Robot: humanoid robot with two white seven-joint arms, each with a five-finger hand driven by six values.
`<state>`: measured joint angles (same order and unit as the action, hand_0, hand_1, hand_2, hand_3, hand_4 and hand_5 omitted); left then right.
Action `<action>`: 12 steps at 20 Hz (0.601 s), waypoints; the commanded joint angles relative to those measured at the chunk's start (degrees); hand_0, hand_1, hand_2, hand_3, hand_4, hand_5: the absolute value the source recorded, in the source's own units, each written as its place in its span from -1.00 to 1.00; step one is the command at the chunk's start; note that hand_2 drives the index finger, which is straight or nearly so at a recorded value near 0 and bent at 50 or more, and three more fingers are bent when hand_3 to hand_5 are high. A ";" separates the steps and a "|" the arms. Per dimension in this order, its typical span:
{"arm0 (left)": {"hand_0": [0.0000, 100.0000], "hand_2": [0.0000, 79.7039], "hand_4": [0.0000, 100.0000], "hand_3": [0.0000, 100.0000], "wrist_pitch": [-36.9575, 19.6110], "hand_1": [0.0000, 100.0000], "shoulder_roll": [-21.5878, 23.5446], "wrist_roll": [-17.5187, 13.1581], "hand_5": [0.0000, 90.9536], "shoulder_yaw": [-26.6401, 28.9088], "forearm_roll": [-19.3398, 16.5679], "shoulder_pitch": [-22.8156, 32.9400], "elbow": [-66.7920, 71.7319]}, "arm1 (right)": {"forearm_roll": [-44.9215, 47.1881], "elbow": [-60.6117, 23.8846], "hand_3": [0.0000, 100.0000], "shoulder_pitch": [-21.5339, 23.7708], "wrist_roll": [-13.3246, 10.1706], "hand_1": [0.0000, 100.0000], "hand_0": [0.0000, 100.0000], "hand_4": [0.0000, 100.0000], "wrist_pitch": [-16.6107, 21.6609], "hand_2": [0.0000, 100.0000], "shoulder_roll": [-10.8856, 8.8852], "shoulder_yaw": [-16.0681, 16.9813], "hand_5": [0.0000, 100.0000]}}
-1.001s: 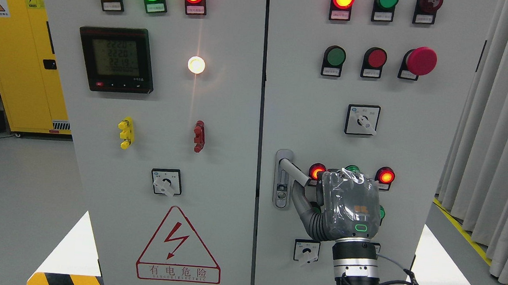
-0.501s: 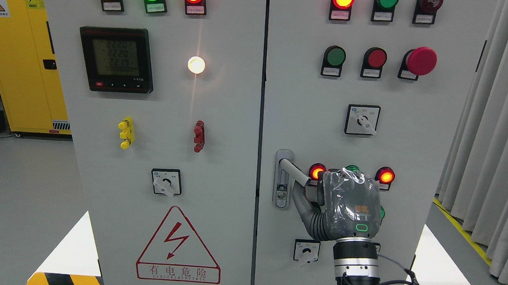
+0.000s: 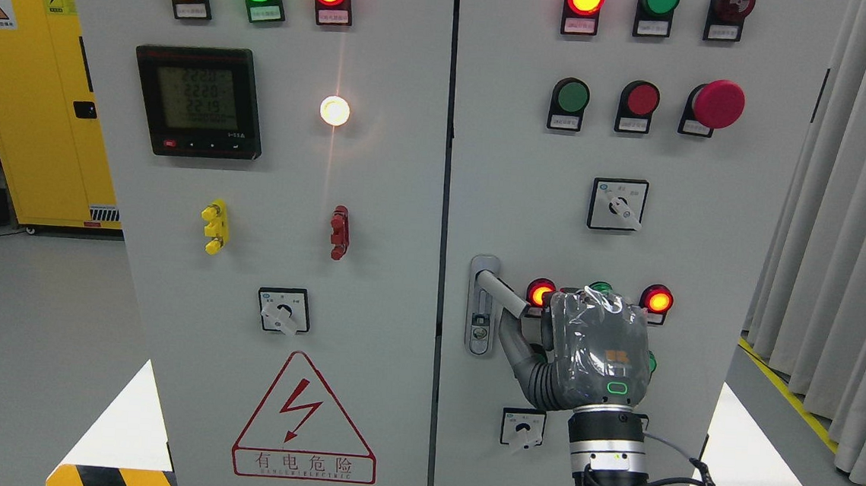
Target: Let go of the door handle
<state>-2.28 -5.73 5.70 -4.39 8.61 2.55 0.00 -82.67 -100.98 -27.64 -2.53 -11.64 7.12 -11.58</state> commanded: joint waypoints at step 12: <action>-0.76 -1.00 -1.00 -1.00 -0.01 0.11 0.02 0.01 -1.00 0.00 0.00 0.00 -0.88 | 0.14 0.00 1.00 -0.22 -0.19 -0.26 0.07 1.00 0.04 1.00 -0.08 0.33 1.00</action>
<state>-2.27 -5.73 5.70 -4.39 8.61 2.55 0.00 -82.59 -100.98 -27.81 -2.38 -11.64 7.12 -11.52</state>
